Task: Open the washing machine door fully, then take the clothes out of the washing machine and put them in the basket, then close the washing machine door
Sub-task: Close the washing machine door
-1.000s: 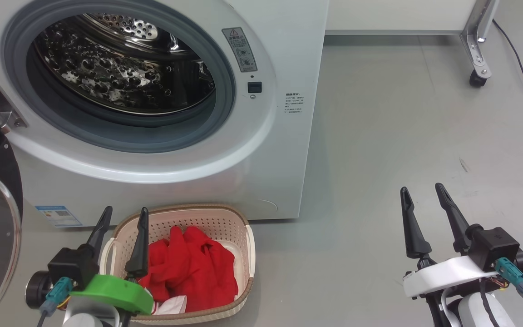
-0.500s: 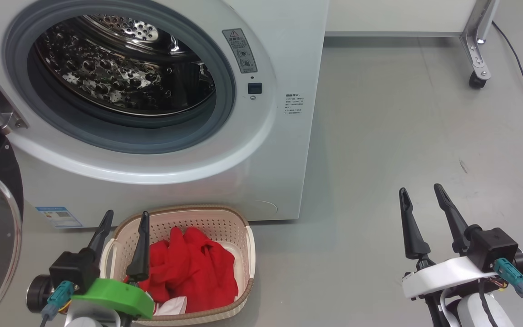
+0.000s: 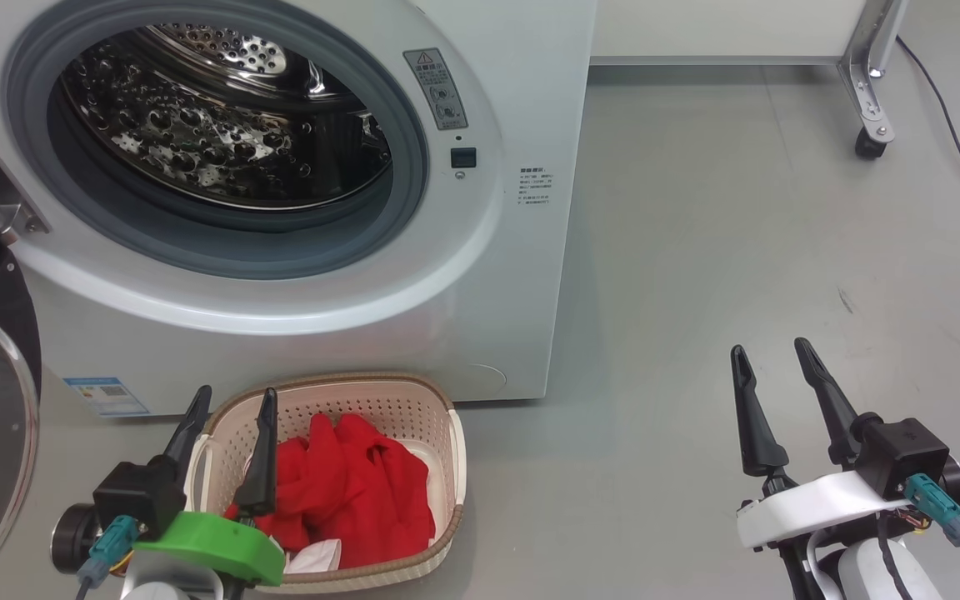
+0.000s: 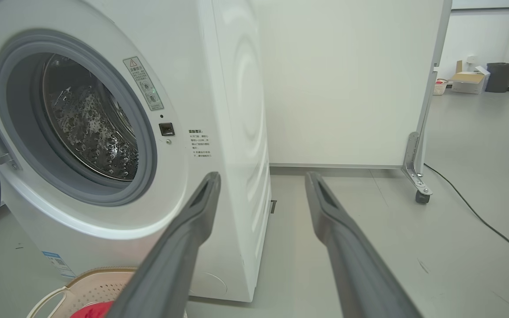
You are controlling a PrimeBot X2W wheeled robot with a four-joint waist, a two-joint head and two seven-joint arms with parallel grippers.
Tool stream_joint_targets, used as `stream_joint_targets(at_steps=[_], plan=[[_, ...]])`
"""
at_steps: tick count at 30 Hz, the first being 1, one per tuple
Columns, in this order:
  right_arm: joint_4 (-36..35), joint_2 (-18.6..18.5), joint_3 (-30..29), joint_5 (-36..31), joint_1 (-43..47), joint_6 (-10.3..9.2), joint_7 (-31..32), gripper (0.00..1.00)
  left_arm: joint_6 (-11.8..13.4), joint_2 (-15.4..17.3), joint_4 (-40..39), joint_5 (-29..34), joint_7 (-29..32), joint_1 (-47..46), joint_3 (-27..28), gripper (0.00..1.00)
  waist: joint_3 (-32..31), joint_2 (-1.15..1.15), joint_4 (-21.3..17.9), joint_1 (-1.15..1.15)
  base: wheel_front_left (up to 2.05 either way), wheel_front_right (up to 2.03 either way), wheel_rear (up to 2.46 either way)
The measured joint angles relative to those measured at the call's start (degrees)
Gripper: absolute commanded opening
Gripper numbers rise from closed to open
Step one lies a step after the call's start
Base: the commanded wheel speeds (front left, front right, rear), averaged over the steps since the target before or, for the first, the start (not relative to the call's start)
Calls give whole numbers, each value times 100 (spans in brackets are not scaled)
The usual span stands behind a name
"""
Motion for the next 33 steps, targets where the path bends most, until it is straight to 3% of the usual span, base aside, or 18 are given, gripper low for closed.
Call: stream_joint_targets(at_steps=[33], plan=[[1, 25, -8, 0, 1, 1, 0, 100, 10, -4, -149, 0, 0, 1, -33, 100, 76, 0, 26, 0, -99, 99, 0]])
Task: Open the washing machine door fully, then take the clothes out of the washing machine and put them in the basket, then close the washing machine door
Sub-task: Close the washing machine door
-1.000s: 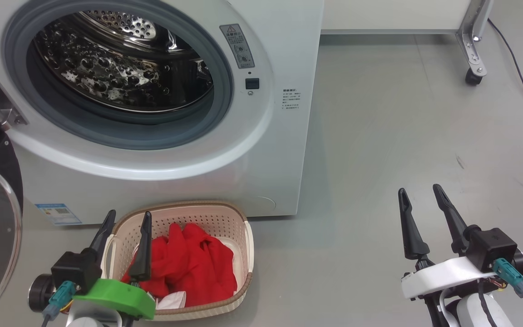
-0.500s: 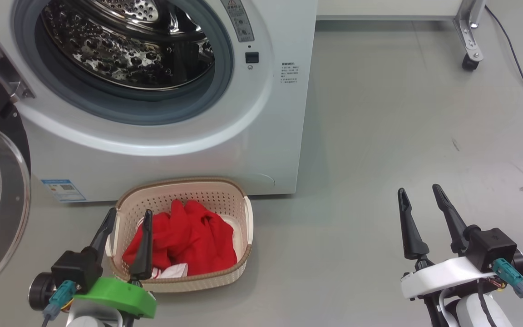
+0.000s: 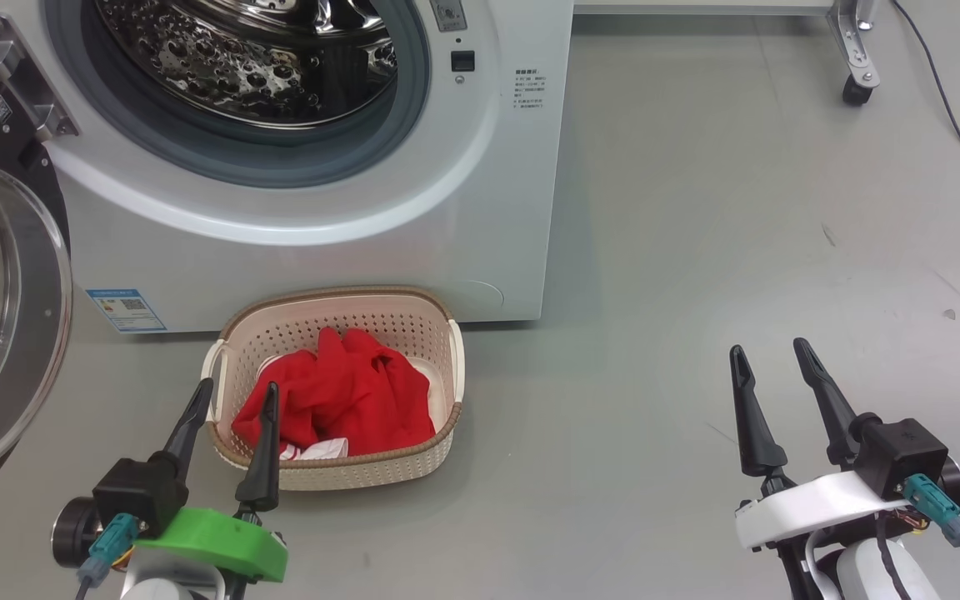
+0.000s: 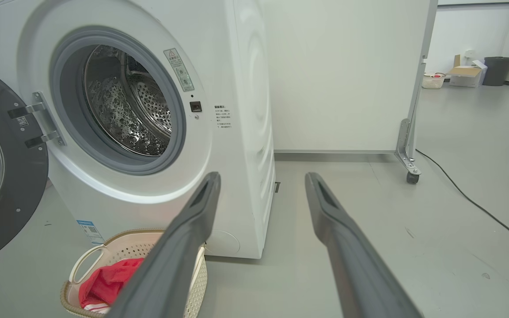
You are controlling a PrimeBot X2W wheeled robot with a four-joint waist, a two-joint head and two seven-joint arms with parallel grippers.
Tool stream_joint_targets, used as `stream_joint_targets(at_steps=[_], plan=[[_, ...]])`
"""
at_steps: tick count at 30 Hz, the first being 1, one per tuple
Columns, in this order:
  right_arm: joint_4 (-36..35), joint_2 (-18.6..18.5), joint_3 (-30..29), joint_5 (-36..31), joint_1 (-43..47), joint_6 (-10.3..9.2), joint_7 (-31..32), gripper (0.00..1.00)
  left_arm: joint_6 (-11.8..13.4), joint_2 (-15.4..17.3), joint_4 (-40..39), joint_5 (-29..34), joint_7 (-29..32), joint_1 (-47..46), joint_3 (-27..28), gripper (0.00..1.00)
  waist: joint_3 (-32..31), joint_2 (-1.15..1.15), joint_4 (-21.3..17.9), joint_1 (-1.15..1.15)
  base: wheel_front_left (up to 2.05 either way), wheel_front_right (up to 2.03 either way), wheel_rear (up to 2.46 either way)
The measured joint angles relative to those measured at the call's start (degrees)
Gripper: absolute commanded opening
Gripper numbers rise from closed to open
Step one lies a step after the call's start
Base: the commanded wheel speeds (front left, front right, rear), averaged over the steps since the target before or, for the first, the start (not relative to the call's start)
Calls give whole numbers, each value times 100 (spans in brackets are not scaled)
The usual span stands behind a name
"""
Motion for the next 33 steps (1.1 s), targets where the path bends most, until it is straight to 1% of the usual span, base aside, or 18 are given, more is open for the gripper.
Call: stream_joint_targets(at_steps=[12, 33], plan=[[-1, 3, -13, 1, 0, 0, -1, 100, 1, -1, -11, 1, 0, 2, -1, 100, 9, 0, 15, 0, -40, 40, 0], [10, 4, -27, 0, 0, 0, 0, 100, 24, -2, -19, 1, 0, 2, 3, 100, -10, 0, 47, 0, -2, 2, 0]])
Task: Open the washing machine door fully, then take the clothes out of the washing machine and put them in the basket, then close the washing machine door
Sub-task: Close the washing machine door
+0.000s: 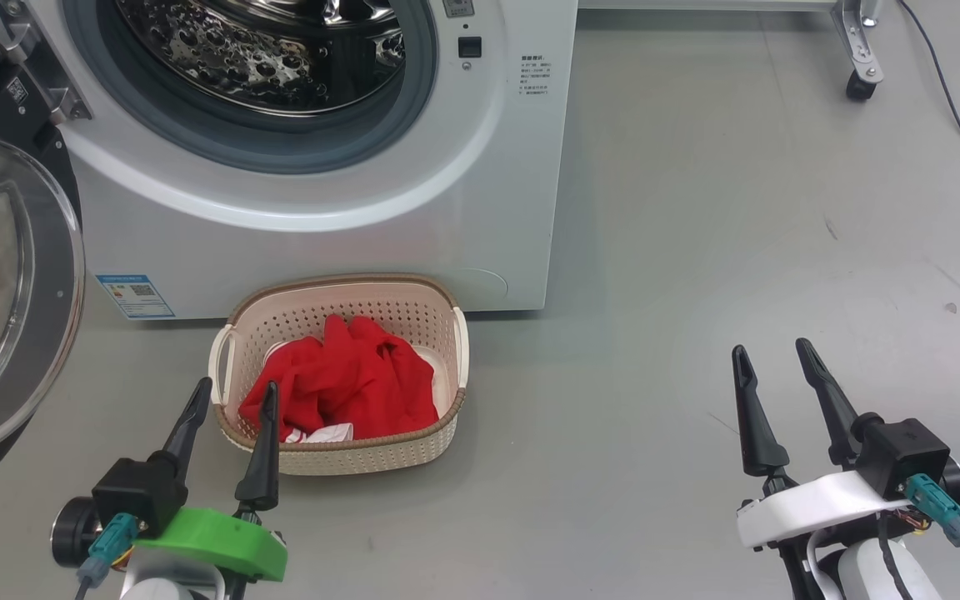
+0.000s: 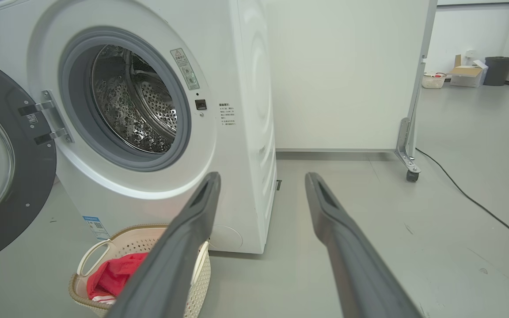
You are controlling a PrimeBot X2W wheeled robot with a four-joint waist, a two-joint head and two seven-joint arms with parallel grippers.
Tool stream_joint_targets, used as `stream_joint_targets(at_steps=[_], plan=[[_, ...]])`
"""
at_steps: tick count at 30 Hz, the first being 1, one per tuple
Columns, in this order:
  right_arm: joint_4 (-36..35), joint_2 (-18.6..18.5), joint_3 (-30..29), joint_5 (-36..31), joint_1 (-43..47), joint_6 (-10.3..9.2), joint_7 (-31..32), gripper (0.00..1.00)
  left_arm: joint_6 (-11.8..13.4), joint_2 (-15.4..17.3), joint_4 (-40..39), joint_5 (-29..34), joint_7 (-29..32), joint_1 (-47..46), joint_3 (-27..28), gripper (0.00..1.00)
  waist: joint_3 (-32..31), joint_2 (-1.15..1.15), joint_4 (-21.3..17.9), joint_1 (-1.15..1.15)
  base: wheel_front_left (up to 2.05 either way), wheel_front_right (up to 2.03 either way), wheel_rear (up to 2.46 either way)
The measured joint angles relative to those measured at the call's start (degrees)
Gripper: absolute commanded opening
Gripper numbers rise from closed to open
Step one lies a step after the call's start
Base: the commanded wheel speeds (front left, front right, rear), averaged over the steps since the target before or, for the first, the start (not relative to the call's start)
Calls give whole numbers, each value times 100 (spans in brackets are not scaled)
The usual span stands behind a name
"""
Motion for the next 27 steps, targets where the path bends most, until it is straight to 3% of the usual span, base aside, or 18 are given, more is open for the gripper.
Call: stream_joint_targets(at_steps=[18, 27], plan=[[9, 8, 20, 0, 1, 19, 0, 100, -1, 0, 2, 11, 0, 8, -37, 100, -12, 0, 26, 0, 0, 0, 0], [-25, 11, -44, -1, 8, 19, -1, 100, -1, -3, 13, 52, 0, 7, -141, 100, 19, 0, 305, 0, 0, 0, 0]])
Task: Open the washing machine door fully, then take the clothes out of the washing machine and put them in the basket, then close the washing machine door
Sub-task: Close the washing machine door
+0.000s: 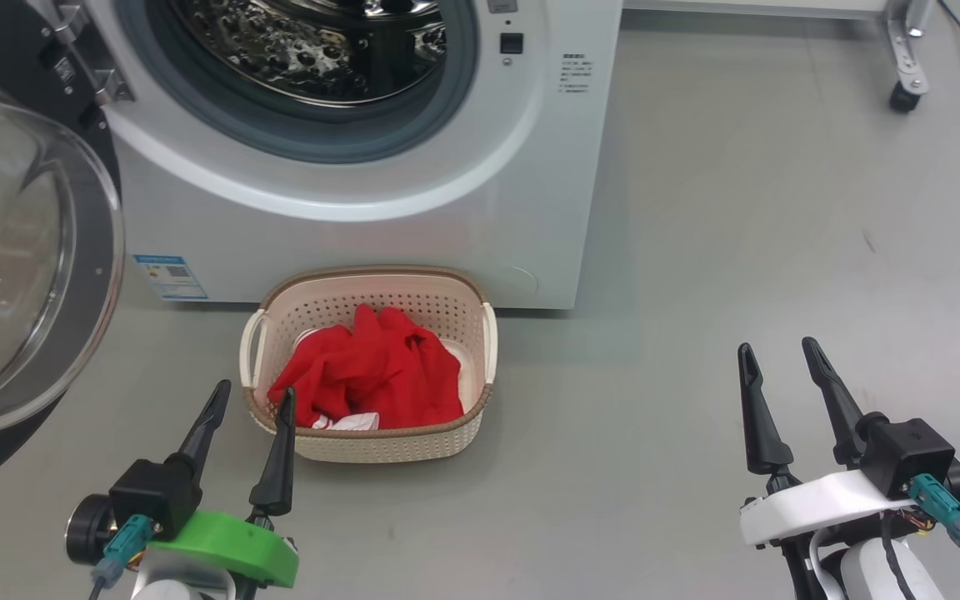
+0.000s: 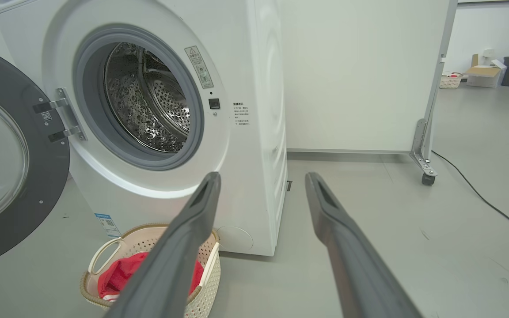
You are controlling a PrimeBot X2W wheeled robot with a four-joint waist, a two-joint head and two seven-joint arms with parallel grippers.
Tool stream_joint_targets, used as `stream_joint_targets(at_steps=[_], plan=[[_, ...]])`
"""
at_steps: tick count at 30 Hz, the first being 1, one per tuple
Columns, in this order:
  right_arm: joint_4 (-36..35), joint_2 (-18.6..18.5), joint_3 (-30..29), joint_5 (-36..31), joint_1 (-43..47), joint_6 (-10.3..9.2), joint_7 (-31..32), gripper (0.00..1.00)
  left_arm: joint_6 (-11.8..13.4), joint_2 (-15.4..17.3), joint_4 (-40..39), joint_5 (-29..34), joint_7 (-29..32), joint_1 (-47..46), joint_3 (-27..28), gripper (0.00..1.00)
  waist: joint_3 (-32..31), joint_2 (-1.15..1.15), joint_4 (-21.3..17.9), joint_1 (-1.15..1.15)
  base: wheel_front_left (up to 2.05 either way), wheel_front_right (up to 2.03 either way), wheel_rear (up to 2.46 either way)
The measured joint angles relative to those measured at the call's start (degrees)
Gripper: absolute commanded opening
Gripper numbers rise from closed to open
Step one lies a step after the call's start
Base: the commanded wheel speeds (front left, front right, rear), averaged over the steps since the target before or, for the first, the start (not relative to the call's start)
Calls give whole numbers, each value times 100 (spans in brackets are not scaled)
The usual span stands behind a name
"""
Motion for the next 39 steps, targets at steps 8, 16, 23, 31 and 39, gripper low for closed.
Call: stream_joint_targets(at_steps=[8, 16, 23, 31, 39], plan=[[-26, -1, 13, -42, 31, 32, 0, 100, 2, 0, 0, 0, 0, -2, -13, 100, 43, 0, 450, 0, 0, 0, 0], [-29, -22, 38, -76, 35, 42, 1, 100, 57, -1, 0, -2, 0, -3, 22, 100, 94, 0, 1023, 0, 0, 0, 0], [-18, -23, 57, -76, 35, 82, 1, 100, 73, -2, 0, -3, 0, -7, 35, 100, 109, 0, 1554, 0, 0, 0, 0], [24, -22, 113, -76, 36, 93, 1, 100, 104, -4, 3, -3, 0, -7, 64, 100, 46, 0, 2082, 0, 0, 0, 0], [46, -18, 153, -76, 41, 94, 1, 100, 133, -4, -13, 0, 0, -2, 86, 100, -32, 0, 2466, 0, 0, 0, 0]])
